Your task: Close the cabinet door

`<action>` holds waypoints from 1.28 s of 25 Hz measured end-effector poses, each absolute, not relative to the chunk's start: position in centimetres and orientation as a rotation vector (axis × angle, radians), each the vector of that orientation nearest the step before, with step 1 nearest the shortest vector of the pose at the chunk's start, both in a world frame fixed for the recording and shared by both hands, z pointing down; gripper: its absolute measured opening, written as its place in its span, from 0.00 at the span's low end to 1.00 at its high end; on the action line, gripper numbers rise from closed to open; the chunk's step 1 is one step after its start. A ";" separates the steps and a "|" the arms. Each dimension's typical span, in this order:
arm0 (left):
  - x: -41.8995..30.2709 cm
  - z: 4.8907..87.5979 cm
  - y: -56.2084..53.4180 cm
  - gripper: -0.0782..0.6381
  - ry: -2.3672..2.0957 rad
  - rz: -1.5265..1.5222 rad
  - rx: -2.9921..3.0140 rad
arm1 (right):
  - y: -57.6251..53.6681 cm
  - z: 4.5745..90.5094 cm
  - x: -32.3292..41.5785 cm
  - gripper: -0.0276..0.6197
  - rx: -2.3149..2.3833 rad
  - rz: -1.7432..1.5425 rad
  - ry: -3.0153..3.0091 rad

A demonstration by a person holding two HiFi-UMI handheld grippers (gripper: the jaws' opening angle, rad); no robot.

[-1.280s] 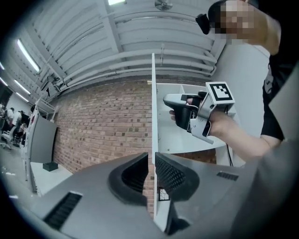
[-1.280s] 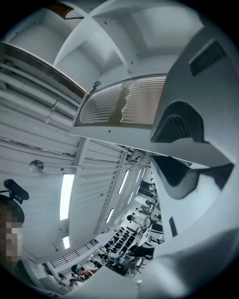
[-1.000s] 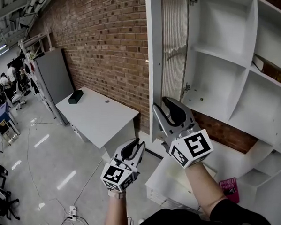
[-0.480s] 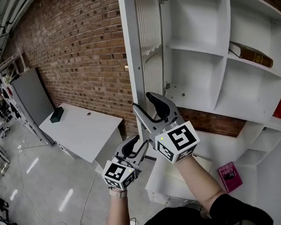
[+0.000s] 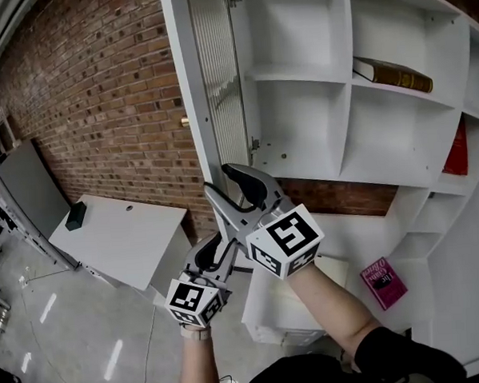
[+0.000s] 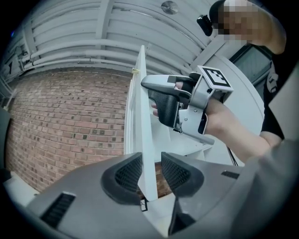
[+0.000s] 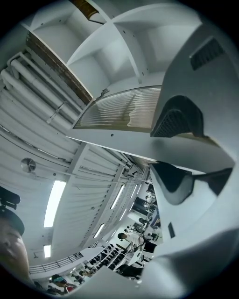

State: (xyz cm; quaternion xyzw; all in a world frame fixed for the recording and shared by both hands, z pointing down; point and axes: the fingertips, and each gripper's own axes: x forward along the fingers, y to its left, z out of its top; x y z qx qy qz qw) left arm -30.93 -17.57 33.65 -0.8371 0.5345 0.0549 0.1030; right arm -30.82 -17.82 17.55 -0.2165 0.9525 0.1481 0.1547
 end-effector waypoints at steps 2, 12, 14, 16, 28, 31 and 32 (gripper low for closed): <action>-30.4 33.7 -17.7 0.26 1.579 0.169 -2.475 | -17.8 17.6 -30.2 0.30 -0.617 0.423 2.727; -27.0 33.8 -17.8 0.23 1.578 0.229 -2.503 | -17.3 17.8 -26.3 0.23 -0.572 0.408 2.736; -26.0 33.6 -17.9 0.23 1.583 0.235 -2.508 | -17.4 17.7 -25.3 0.22 -0.560 0.403 2.734; -25.0 33.6 -18.2 0.23 1.577 0.236 -2.506 | -17.6 17.7 -24.4 0.21 -0.553 0.402 2.729; -18.9 33.7 -19.5 0.23 1.507 0.217 -2.537 | -19.0 18.0 -18.2 0.18 -0.543 0.371 2.705; -17.6 33.7 -20.4 0.23 1.484 0.222 -2.551 | -19.9 17.8 -16.8 0.18 -0.551 0.357 2.701; -17.1 33.7 -20.7 0.23 1.477 0.219 -2.552 | -20.3 17.8 -16.3 0.18 -0.555 0.355 2.700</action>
